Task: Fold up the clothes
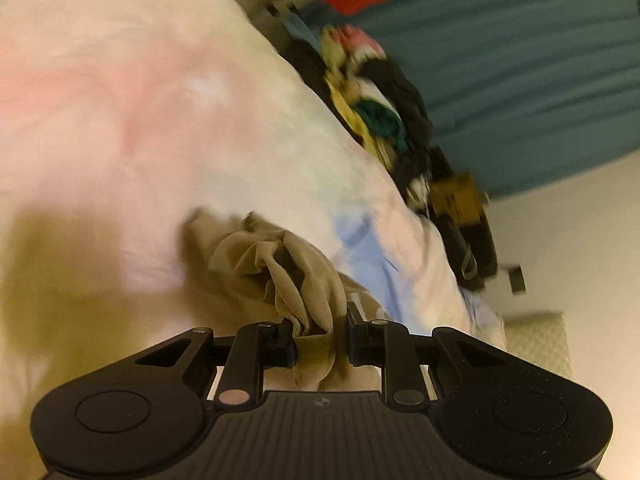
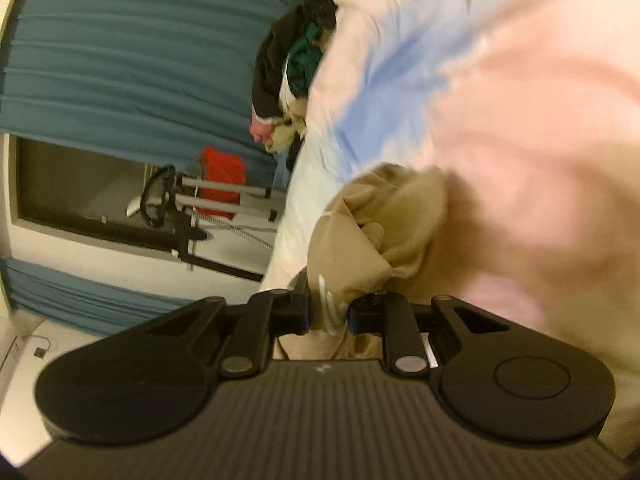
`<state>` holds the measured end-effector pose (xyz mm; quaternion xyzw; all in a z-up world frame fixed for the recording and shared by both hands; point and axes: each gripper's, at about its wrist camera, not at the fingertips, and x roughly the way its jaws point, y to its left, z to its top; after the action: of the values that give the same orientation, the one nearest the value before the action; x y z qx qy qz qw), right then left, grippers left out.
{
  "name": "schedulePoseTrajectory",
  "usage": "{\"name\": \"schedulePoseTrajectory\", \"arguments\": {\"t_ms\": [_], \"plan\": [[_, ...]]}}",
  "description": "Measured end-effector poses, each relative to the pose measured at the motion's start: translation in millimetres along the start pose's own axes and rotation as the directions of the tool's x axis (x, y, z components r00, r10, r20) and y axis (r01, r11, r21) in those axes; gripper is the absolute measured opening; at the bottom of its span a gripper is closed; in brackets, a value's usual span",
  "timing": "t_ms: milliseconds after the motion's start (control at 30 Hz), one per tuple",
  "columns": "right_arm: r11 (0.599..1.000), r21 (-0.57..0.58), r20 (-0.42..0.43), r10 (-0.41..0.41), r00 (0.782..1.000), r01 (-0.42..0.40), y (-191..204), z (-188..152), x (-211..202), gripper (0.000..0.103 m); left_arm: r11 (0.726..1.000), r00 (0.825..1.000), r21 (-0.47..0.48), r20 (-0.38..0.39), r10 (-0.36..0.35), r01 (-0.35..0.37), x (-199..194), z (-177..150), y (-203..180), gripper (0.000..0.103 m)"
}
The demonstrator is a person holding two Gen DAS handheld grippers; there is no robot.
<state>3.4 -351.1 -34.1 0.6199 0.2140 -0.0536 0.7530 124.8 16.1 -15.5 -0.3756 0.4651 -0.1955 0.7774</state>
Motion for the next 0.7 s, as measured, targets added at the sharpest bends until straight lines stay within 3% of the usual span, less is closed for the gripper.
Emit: {"name": "schedulePoseTrajectory", "arguments": {"t_ms": [133,233,333,433,567,700], "plan": [[0.999,0.023,0.038,-0.03,0.999,0.029,8.9,70.2,-2.7,0.02,0.999,0.998,0.043,-0.054,-0.015,0.017,55.0,16.0,-70.5,0.023],[0.998,-0.028,0.069,-0.052,0.996,0.054,24.7,132.5,8.2,0.02,0.996,0.997,0.073,-0.067,-0.039,0.044,104.8,27.9,-123.7,0.023],[0.988,-0.134,0.157,-0.062,0.986,0.083,51.5,185.2,15.7,0.02,0.992,0.995,0.101,-0.081,-0.063,0.071,154.5,39.8,-176.9,0.023],[0.985,-0.158,0.258,-0.03,0.966,0.073,59.3,228.1,16.9,0.02,0.984,0.99,0.133,-0.089,-0.106,0.117,201.7,48.8,-221.3,0.023],[0.979,-0.179,0.315,-0.034,0.948,0.094,27.1,251.6,32.6,0.02,0.965,0.989,0.22,-0.079,-0.129,0.143,250.1,27.4,-225.9,0.023],[0.974,-0.106,0.252,-0.166,0.953,0.198,-54.6,239.9,58.1,0.02,0.95,0.991,0.301,-0.125,-0.048,0.084,288.6,-7.1,-174.7,0.023]]}}
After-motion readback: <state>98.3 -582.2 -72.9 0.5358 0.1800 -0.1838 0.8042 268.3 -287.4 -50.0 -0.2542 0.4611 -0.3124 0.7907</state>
